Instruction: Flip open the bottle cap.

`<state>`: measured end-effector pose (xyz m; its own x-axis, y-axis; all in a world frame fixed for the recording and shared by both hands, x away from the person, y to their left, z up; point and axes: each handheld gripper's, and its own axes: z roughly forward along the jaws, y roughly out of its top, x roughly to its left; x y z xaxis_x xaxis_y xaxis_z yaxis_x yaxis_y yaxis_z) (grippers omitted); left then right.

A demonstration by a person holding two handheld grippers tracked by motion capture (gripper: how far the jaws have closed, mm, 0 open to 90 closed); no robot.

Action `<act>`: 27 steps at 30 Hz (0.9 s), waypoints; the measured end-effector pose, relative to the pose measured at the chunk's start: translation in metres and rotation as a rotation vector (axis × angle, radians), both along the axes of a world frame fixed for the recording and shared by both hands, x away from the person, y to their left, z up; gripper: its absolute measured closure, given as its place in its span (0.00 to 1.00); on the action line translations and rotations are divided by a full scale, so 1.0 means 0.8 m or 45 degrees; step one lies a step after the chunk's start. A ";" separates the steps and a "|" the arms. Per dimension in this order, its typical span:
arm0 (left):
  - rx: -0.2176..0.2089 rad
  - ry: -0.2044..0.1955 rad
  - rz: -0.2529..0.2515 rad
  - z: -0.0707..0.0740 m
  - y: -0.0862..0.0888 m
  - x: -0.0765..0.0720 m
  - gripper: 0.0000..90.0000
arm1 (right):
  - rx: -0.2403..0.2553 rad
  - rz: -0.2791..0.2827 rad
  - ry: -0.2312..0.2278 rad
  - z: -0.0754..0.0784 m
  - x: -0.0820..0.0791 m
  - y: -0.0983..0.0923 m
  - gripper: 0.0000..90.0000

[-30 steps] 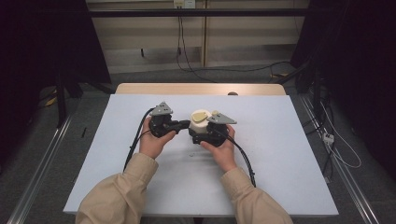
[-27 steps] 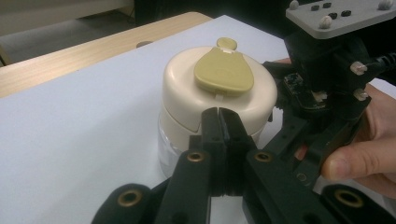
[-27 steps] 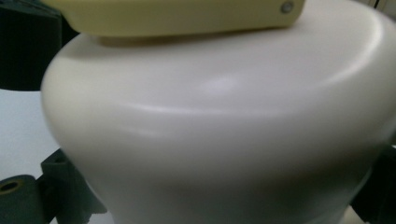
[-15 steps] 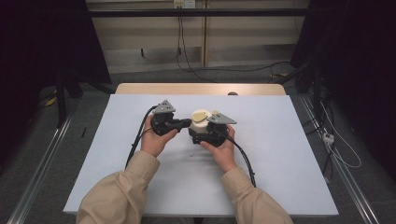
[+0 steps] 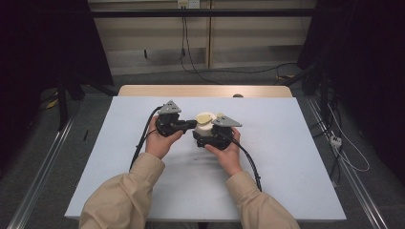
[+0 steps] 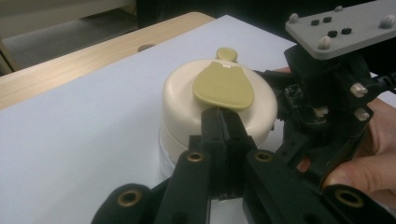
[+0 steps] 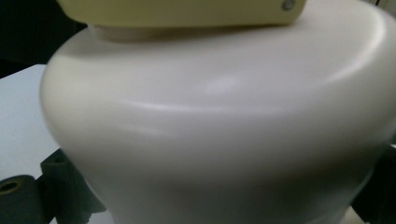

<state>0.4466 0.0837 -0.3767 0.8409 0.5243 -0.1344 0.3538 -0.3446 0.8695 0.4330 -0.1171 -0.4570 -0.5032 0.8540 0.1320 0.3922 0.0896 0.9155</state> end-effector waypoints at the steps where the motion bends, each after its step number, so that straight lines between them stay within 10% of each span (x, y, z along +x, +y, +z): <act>1: -0.002 0.001 0.000 0.001 -0.001 0.000 1.00 | -0.001 0.000 -0.002 0.000 0.000 0.000 0.05; 27: 0.005 -0.013 -0.003 0.019 -0.012 0.008 1.00 | -0.004 0.002 0.000 -0.001 0.000 0.000 0.05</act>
<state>0.4529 0.0743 -0.3616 0.8434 0.5229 -0.1239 0.3442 -0.3486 0.8718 0.4333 -0.1171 -0.4574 -0.5047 0.8535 0.1297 0.3921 0.0928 0.9152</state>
